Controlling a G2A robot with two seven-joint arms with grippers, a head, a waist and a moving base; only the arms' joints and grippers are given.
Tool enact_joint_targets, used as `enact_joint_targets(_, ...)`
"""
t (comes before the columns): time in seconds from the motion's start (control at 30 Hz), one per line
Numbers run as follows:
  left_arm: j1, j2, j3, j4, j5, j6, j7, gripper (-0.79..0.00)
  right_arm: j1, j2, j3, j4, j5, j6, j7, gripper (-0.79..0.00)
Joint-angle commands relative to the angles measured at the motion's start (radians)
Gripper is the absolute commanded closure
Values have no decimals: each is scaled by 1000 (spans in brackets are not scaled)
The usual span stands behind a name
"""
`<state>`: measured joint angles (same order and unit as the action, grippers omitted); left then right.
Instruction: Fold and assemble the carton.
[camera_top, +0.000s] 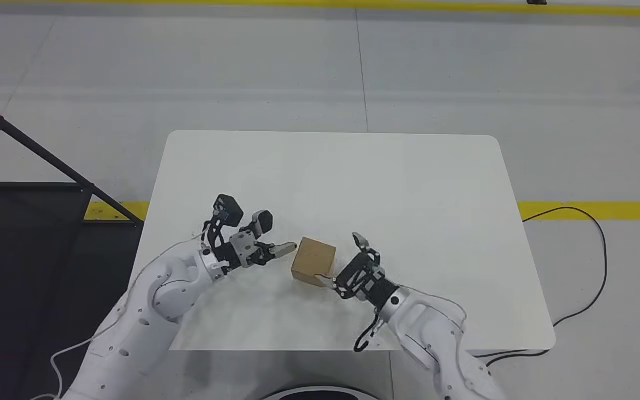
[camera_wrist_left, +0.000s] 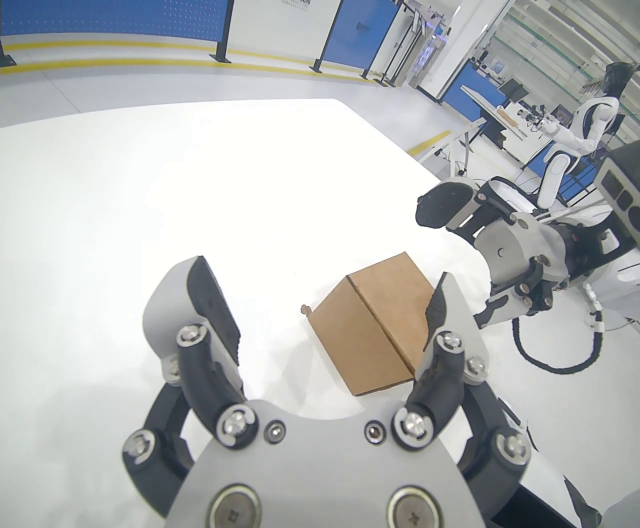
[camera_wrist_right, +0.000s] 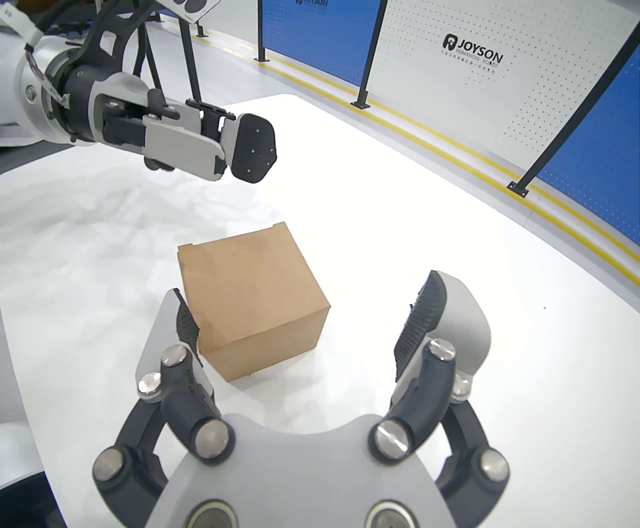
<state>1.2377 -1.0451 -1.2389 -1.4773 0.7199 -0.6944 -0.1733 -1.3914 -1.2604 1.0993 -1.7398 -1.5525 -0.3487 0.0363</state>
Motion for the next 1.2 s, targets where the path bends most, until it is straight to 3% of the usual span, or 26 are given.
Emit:
enact_joint_targets(0.0,-3,-1,3,3,4,1,-2,-785,1,0,0,0,4,0,2,-785)
enact_joint_targets(0.27,-7,-5,11,10,12,0,2,-785,-7,0,-30,5,-72,11,-4,-785)
enact_joint_targets(0.47,-8,-5,6,14,12,-2,3,-785,-38,-7,-78,31,-169,152,-18,-785)
enact_joint_targets(0.73,-1,-6,2,3,19,-1,3,-785,11,-18,-60,111,-64,169,-88,-785)
enact_joint_targets(1.17,14,-6,-10,-9,23,1,4,-785,72,-26,22,192,135,173,-101,-785)
